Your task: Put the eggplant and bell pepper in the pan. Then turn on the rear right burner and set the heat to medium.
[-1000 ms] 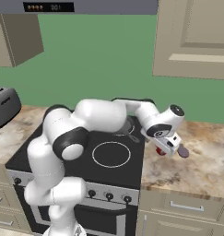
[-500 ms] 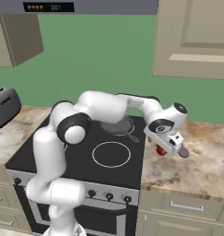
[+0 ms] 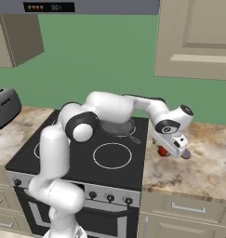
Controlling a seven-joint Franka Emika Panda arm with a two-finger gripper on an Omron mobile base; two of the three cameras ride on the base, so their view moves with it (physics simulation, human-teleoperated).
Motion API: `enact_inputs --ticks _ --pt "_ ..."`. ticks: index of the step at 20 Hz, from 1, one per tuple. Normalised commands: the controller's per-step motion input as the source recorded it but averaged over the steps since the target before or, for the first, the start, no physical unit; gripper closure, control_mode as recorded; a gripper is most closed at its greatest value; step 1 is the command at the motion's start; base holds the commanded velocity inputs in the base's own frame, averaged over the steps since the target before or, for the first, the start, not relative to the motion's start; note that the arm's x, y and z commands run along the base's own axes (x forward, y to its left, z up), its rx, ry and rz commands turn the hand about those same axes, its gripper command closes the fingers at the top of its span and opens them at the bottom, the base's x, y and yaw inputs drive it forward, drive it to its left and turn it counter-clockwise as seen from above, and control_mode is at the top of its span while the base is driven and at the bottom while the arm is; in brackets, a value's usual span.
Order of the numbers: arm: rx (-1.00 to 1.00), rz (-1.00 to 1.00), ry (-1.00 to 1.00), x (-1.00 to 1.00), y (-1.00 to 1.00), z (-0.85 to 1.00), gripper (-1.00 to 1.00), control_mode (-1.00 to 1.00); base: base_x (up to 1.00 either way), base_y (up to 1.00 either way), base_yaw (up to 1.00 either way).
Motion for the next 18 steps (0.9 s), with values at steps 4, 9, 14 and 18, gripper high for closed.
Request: enact_inputs --ticks 4,9,14,18 --pt "0.0 -0.05 0.04 0.18 0.0 -0.2 -1.0 -1.0 0.0 0.0 0.0" --pt "0.0 -0.05 0.02 0.16 0.0 -0.21 -1.0 -1.0 0.0 0.0 0.0" --pt "-0.01 -0.05 0.03 0.21 0.0 -0.21 -1.0 -1.0 0.0 0.0 0.0" --pt "-0.03 -0.05 0.04 0.21 0.0 -0.2 -1.0 -1.0 0.0 0.0 0.0"
